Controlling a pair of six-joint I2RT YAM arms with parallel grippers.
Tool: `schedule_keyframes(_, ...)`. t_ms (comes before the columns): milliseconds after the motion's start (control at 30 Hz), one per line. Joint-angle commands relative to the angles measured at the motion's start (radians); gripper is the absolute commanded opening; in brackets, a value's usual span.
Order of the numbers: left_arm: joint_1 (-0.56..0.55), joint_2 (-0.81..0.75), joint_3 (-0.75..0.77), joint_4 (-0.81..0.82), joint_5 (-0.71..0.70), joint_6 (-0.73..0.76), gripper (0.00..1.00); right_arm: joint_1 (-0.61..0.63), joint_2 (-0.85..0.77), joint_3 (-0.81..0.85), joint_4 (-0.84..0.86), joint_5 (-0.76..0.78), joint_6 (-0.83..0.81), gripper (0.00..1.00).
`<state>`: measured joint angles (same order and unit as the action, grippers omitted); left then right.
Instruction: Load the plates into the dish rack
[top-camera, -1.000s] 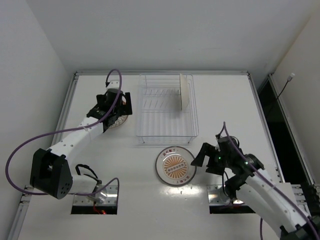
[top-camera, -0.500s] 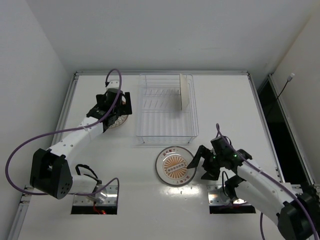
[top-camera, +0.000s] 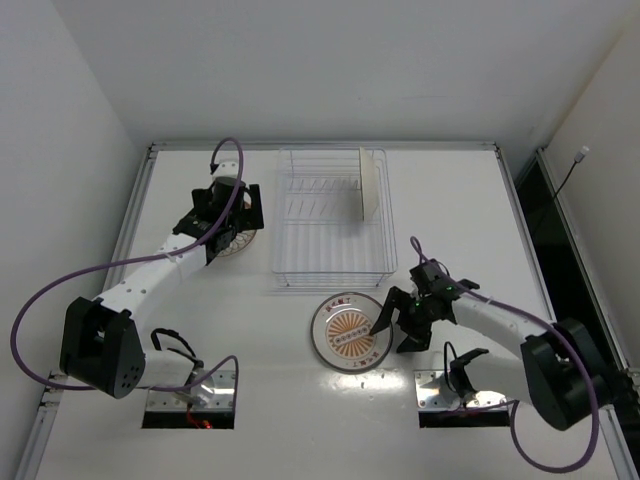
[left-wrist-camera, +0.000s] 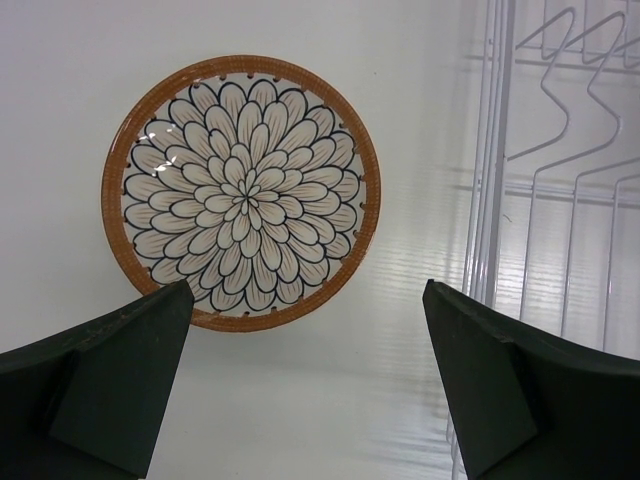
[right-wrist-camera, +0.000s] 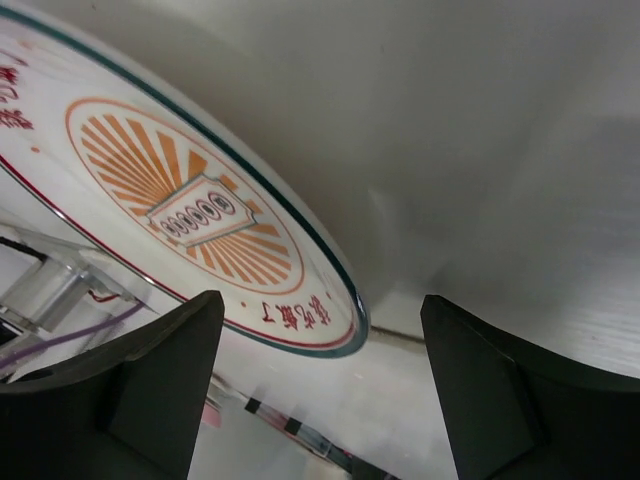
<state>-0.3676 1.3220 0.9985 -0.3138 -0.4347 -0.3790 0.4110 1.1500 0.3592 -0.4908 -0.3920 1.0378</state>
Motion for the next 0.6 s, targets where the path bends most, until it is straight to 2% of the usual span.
schedule_keyframes(0,-0.008,-0.029,0.037,0.004,-0.018,-0.003,1.00,-0.023,0.077,0.058,0.086,-0.054,-0.088,0.76)
schedule_keyframes(67,-0.008,-0.029,0.037,0.004,-0.018,-0.003,1.00,-0.032,0.086,0.058,0.110,-0.064,-0.088,0.69)
schedule_keyframes(100,-0.008,-0.029,0.037,0.004,-0.018,0.006,1.00,-0.032,0.086,0.058,0.121,-0.064,-0.097,0.59)
schedule_keyframes(200,-0.008,-0.029,0.037,0.004,-0.027,0.006,1.00,-0.051,0.099,0.049,0.143,-0.074,-0.113,0.47)
schedule_keyframes(333,-0.008,-0.029,0.037,0.004,-0.038,0.006,1.00,-0.061,0.122,0.058,0.143,-0.084,-0.151,0.25)
schedule_keyframes(400,-0.008,-0.029,0.037,-0.005,-0.038,0.006,1.00,-0.061,0.122,0.058,0.143,-0.084,-0.160,0.18)
schedule_keyframes(433,-0.008,-0.029,0.037,-0.005,-0.038,0.006,1.00,-0.061,0.111,0.058,0.132,-0.084,-0.160,0.11)
schedule_keyframes(533,-0.008,-0.029,0.037,-0.005,-0.038,0.006,1.00,-0.061,0.076,0.067,0.097,-0.084,-0.171,0.01)
schedule_keyframes(567,-0.008,-0.029,0.037,-0.005,-0.038,0.006,1.00,-0.061,0.064,0.067,0.069,-0.084,-0.171,0.00)
